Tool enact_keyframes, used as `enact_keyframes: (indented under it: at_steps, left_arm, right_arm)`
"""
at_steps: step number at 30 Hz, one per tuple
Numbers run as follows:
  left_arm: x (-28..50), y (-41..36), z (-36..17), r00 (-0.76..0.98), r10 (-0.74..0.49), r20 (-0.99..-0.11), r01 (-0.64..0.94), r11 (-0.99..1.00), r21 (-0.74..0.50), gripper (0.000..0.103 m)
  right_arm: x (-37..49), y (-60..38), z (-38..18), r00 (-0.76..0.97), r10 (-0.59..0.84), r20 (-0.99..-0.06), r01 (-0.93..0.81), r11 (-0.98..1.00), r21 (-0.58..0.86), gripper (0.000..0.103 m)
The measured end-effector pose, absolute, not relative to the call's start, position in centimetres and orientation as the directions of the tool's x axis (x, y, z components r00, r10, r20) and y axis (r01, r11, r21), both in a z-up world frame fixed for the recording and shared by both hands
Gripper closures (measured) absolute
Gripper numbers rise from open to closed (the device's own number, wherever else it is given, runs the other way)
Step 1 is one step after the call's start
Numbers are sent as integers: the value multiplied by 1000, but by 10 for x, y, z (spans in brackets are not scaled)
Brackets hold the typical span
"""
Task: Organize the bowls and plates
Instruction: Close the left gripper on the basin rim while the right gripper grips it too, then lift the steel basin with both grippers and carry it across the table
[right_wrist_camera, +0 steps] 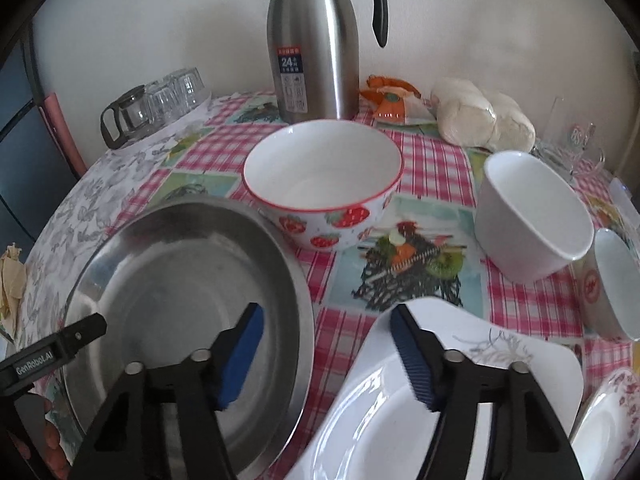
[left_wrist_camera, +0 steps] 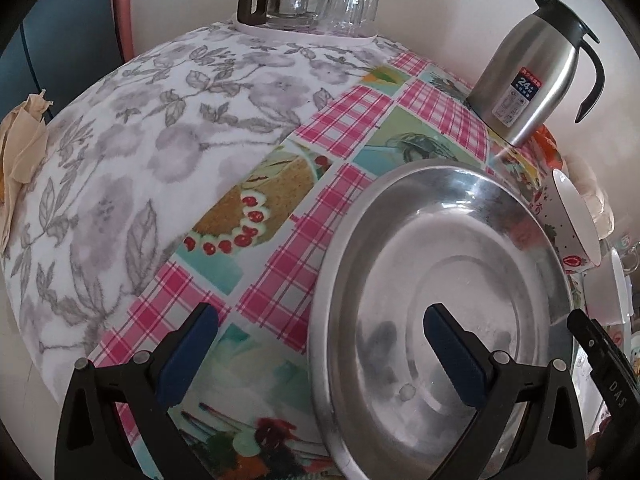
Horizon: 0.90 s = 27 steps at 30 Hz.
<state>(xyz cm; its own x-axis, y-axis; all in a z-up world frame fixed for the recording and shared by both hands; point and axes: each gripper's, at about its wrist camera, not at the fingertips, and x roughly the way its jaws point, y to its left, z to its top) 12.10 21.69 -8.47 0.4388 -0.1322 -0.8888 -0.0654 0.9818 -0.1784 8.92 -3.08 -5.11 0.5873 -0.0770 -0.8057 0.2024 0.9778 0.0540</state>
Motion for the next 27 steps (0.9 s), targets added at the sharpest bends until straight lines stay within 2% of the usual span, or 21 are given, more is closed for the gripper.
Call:
enact_keyframes:
  at_steps: [3, 7, 12, 14, 17, 27]
  left_arm:
    - [124, 214, -85, 440, -132, -888, -55, 983, -173, 2]
    - [124, 213, -83, 447, -120, -886, -49, 986, -159, 16]
    - [123, 218, -80, 453, -146, -879, -46, 981, -187, 43]
    - [123, 219, -79, 451, -157, -879, -45, 979, -198, 60]
    - [122, 219, -79, 442, -173, -880, -42, 976, -213, 72]
    - [106, 227, -63, 460, -134, -878, -69, 980, -186, 74]
  right_arm:
    - [92, -31, -50, 595, -71, -800, 194, 979, 57, 48]
    - [95, -28, -58, 574, -10, -819, 166, 981, 104, 60]
    - [96, -24, -67, 548, 41, -835, 146, 979, 144, 68]
    - [95, -22, -71, 539, 49, -841, 145, 978, 150, 69]
    - [93, -19, -71, 535, 65, -842, 137, 977, 162, 69]
    - [82, -9, -56, 543, 82, -835, 82, 985, 150, 71]
